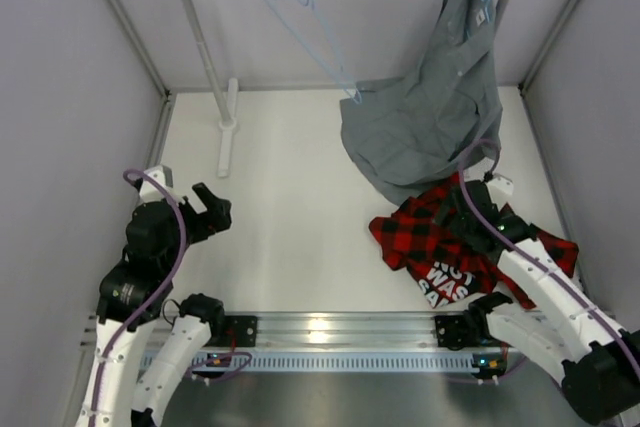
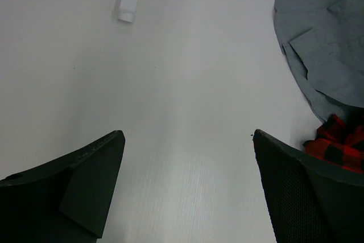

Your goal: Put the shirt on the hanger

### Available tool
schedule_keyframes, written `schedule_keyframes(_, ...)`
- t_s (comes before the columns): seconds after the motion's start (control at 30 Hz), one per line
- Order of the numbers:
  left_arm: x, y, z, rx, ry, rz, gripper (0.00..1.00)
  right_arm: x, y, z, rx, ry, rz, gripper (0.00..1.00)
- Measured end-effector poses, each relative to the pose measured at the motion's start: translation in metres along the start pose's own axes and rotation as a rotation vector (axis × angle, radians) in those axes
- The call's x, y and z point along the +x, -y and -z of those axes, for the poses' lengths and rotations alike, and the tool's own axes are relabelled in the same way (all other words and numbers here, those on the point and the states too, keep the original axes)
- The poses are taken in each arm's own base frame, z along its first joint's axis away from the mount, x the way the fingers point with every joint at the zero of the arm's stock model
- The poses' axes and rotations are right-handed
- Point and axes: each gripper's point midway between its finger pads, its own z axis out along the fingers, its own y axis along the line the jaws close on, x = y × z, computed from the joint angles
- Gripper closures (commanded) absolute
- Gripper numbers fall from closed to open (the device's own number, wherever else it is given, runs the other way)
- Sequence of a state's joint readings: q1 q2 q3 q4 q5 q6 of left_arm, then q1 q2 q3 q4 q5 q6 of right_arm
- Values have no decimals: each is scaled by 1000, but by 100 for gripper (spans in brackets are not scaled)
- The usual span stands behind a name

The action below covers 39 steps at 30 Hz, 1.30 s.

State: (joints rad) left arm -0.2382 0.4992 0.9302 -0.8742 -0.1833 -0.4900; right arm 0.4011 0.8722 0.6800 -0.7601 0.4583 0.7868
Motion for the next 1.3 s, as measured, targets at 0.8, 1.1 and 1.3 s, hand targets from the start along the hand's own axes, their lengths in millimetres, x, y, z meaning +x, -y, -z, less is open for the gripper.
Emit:
schedule_keyframes(0.8,-11,0,15,29,89,31,2,96,-223,129,-548,-68,395,89)
schedule_keyframes(1.1,-21,-7,27,15,167,64,2,111,-307,107,-558,-69,535,0)
schedule_keyframes(1.3,-1,26,16,168,18,20,2,73,-284,135,-651,-14,535,1)
